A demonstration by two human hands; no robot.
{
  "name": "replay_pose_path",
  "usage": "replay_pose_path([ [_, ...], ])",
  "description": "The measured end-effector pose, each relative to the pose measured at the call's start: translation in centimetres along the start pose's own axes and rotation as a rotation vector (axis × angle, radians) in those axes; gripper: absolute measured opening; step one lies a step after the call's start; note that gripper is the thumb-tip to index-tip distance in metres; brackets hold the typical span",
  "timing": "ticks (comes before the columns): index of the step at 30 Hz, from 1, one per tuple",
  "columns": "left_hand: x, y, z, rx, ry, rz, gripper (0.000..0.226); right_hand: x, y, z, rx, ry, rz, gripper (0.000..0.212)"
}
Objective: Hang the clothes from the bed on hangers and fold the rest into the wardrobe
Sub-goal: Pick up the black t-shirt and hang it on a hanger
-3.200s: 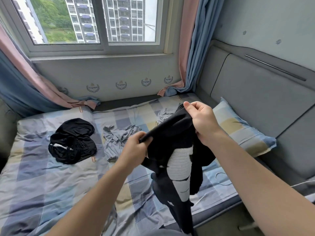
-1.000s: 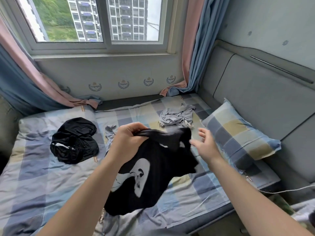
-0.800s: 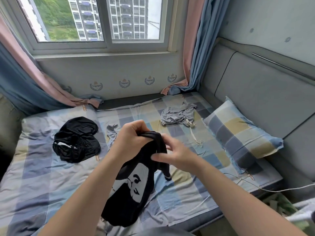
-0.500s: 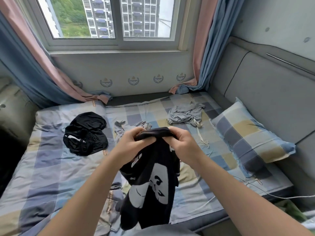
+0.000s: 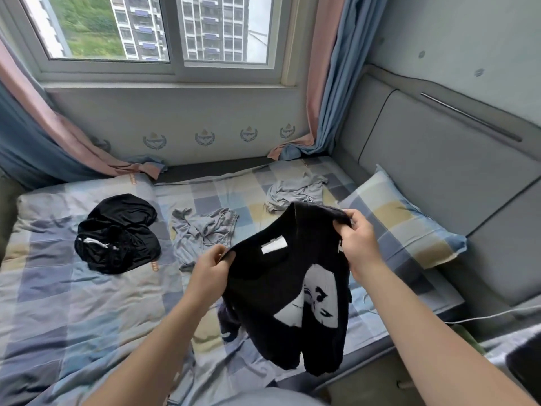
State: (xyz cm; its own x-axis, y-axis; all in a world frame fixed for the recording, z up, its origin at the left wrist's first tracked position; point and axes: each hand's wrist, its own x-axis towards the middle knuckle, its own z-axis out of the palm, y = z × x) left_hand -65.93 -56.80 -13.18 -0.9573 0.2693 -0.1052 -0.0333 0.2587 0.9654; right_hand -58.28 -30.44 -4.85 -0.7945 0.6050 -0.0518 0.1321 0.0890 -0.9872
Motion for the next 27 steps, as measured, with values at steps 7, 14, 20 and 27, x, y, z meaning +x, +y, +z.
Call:
replay_pose_path([
  [7, -2.6, 7.6, 1.4, -0.010, -0.155, 0.182, 0.016, -1.9, 4.4, -1.3, -0.234, -0.082, 0.147, 0.034],
  [14, -4.8, 11.3, 2.3, 0.160, -0.281, 0.283, 0.013, -7.6, 3.0, 1.7, -0.231, -0.536, -0.026, 0.030],
  [20, -6.7, 12.2, 3.9, 0.238, -0.330, 0.288, 0.013, -9.6, 8.0, -1.3, -0.531, -0.375, 0.052, 0.026],
  [27, -10.7, 8.0, 9.6, 0.532, -0.427, 0.274, 0.022, -17.3, 14.0, -13.0, -0.503, -0.178, 0.227, 0.028],
])
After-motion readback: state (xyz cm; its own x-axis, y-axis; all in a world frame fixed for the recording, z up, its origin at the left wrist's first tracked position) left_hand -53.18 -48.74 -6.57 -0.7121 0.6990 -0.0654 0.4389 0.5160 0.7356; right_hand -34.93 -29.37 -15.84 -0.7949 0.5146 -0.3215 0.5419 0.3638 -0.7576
